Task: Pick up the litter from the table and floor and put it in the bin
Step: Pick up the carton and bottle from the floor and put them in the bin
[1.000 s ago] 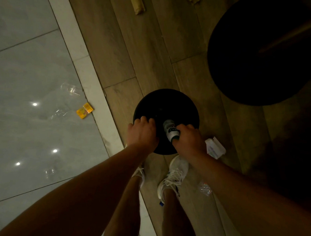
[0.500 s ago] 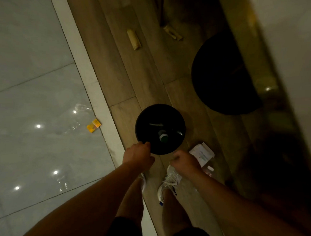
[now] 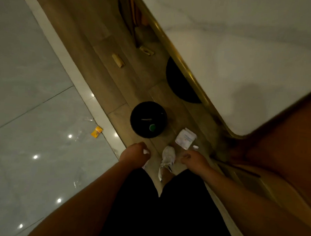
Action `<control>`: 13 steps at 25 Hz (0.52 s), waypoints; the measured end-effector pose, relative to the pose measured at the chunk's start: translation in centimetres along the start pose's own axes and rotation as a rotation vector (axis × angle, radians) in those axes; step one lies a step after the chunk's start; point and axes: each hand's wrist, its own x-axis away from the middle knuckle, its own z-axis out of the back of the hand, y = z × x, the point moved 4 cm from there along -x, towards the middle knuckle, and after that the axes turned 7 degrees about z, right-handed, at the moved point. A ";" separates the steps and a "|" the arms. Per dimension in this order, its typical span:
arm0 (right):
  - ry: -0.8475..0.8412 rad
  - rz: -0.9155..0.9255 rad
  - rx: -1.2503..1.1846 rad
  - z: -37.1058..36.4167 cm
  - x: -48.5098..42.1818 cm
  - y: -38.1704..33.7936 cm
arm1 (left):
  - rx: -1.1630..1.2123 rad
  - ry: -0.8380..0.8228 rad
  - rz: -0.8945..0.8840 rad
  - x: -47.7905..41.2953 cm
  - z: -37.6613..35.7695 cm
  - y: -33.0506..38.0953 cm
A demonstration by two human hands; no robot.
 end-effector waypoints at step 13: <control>0.354 -0.335 -0.422 -6.0 17.2 14.6 | -0.382 -0.161 -0.151 4.8 -5.3 0.7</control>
